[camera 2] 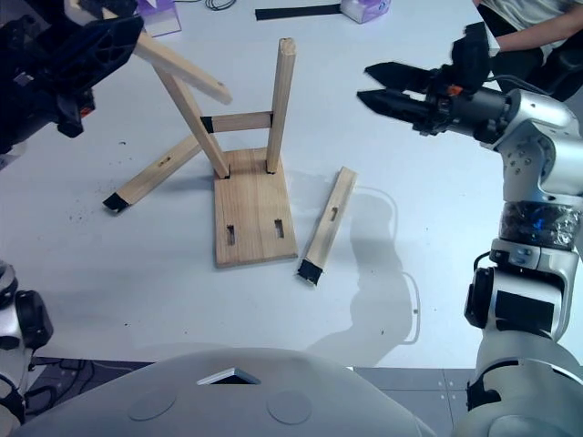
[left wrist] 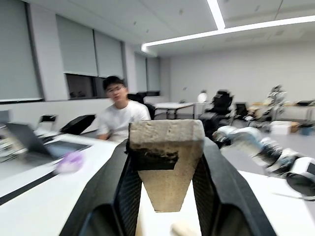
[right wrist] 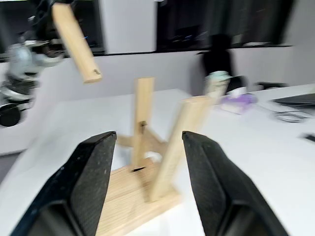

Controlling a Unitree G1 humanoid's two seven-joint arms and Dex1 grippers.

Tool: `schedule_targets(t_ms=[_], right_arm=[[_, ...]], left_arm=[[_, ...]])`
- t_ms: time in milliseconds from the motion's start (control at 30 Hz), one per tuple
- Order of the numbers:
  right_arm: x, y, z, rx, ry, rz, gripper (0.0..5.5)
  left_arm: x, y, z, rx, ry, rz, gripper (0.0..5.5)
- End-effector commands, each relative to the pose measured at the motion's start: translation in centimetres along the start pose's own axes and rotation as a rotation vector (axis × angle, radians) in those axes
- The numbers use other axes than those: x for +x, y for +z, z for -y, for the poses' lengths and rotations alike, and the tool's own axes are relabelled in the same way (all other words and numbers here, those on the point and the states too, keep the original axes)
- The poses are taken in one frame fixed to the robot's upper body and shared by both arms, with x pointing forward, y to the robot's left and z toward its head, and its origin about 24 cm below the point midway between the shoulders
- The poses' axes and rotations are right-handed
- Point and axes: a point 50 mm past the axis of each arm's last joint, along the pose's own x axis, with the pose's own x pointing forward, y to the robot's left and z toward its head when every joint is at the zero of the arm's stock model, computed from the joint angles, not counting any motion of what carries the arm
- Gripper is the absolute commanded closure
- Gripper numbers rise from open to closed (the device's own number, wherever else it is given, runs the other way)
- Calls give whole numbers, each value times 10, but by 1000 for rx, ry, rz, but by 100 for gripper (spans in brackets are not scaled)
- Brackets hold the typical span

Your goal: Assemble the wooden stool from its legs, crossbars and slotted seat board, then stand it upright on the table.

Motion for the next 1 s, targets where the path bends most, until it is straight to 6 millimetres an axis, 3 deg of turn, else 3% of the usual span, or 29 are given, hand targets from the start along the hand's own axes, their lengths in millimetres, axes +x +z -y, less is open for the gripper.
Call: schedule_targets(t_ms=[33, 133, 267, 367, 500, 633, 767, 867, 933, 1000], right_arm=[[-5, 7, -5, -26, -88, 94, 304], [-3, 3, -10, -26, -107, 104, 304], [6, 0, -11, -29, -144, 159, 304], [14, -8, -15, -15, -138, 165, 304], [20, -9, -13, -10, -142, 178, 304], [25, -6, -13, -13, -131, 196, 304], [24, -14, -15, 3, -144, 190, 304], [23, -16, -18, 17, -148, 195, 304], [21, -17, -19, 27, -153, 196, 304], [19, -18, -21, 37, -159, 195, 304]], left_arm=[[-55, -27, -27, 98, 245, -254, 419], [-97, -39, -49, 174, 403, -423, 419], [-127, -63, -82, 218, 581, -553, 419], [-126, -83, -96, 196, 629, -552, 419], [-116, -105, -96, 161, 580, -552, 419], [-108, -120, -89, 114, 531, -527, 419], [-100, -131, -71, 54, 419, -540, 419], [-110, -139, -45, -17, 343, -599, 419], [-114, -141, -17, -80, 253, -634, 419], [-116, -134, 6, -118, 204, -636, 419]])
